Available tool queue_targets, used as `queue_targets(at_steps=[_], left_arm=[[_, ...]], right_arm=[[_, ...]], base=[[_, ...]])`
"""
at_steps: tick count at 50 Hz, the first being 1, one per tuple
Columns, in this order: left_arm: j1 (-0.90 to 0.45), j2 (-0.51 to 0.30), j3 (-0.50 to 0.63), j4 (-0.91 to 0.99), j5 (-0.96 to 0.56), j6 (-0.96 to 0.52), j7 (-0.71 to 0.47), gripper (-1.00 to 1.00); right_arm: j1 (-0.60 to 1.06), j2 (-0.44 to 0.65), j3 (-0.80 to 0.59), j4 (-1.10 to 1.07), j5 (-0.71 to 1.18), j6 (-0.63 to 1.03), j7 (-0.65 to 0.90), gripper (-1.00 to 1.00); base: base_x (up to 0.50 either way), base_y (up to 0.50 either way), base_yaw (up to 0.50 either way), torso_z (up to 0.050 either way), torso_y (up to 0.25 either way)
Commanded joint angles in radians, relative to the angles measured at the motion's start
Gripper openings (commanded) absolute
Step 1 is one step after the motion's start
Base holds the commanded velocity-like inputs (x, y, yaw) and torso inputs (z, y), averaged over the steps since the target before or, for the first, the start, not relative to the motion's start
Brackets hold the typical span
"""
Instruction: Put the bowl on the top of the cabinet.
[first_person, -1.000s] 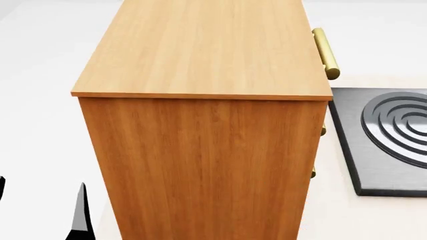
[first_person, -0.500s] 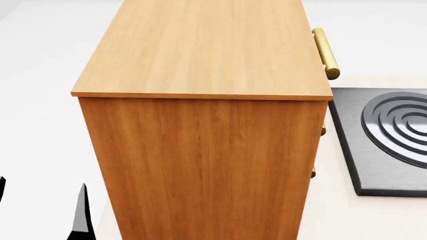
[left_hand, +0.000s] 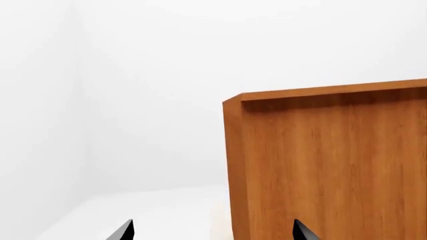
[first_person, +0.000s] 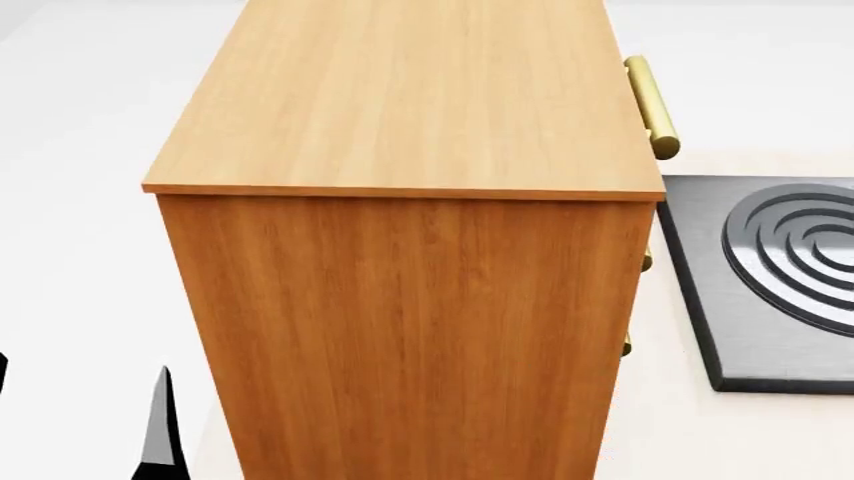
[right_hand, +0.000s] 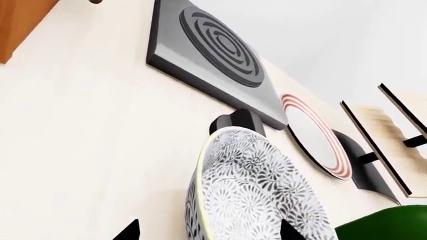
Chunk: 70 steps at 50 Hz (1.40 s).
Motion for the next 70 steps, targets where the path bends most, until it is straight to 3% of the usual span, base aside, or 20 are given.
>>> queue_targets(at_steps=[1,70], left_arm=[[0.000,-0.003,0.004,0.007,0.000,-0.003,-0.006,1.00],[-0.008,-0.021,0.029,0.026,0.000,-0.015,-0.030,1.00]], right_arm=[[0.005,0.009,0.006,0.008,0.013,-0.001,0.013,1.00],[0.066,0.052,-0.022,0.155,0.075,-0.042,0.094,1.00]], base=[[0.00,0.00,0.00,0.000,0.000],[0.00,0.00,0.00,0.000,0.000]])
